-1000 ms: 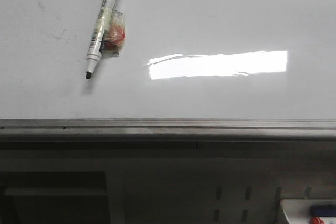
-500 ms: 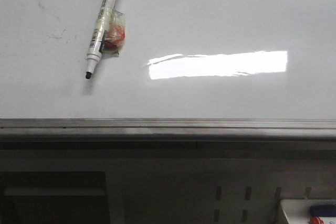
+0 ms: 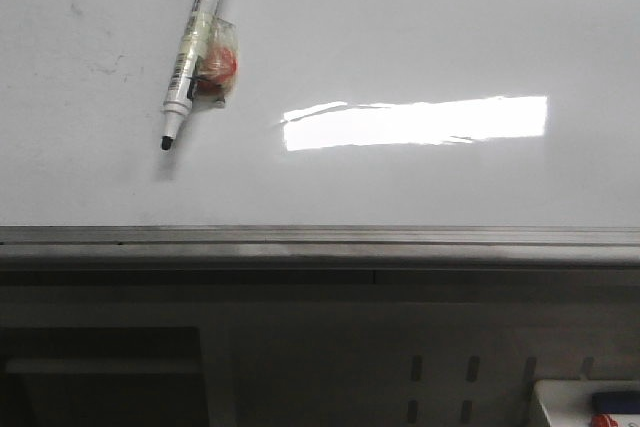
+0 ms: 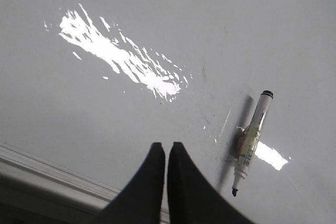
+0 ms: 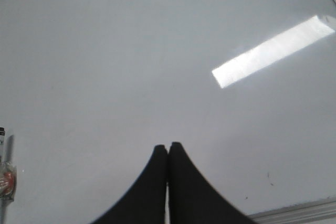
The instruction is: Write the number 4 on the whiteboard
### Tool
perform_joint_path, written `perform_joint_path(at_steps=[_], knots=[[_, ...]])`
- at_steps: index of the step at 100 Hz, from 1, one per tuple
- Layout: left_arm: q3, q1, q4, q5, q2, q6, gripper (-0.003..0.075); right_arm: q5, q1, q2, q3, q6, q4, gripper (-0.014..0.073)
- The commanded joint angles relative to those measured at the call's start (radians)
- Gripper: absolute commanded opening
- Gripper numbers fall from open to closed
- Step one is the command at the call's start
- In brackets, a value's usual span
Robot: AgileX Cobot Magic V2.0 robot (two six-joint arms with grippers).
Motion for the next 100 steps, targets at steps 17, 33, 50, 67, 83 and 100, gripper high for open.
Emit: perform_joint_path(at_steps=[17,33,50,67,83,100], knots=[[-0.206,0.004,0.207,0.034,0.157,-0.004,-0.0019,0.135,0.002,0.05,-0.262,-0.019,-0.196,-0.0036],[-0.412,0.004,0.332,0.169,0.362,0.1,0.0166,0.233,0.002,0.156,-0.39,-0.02,-0.276,0.0201],[-0.535,0.004,0.324,0.258,0.527,0.136,0.0479,0.297,0.002,0.255,-0.442,-0.02,-0.276,0.0421],[-0.566,0.0,0.292,0.338,0.658,0.187,0.0391,0.297,0.002,0.285,-0.447,-0.02,-0.276,0.0416],[-0.588,-0.058,0.27,0.333,0.781,0.248,0.0384,0.297,0.002,0.291,-0.447,-0.02,-0.276,0.0416],[-0.668,-0.186,0.274,0.301,0.922,0.248,0.0384,0.297,0.002,0.291,-0.447,-0.02,-0.276,0.0416]])
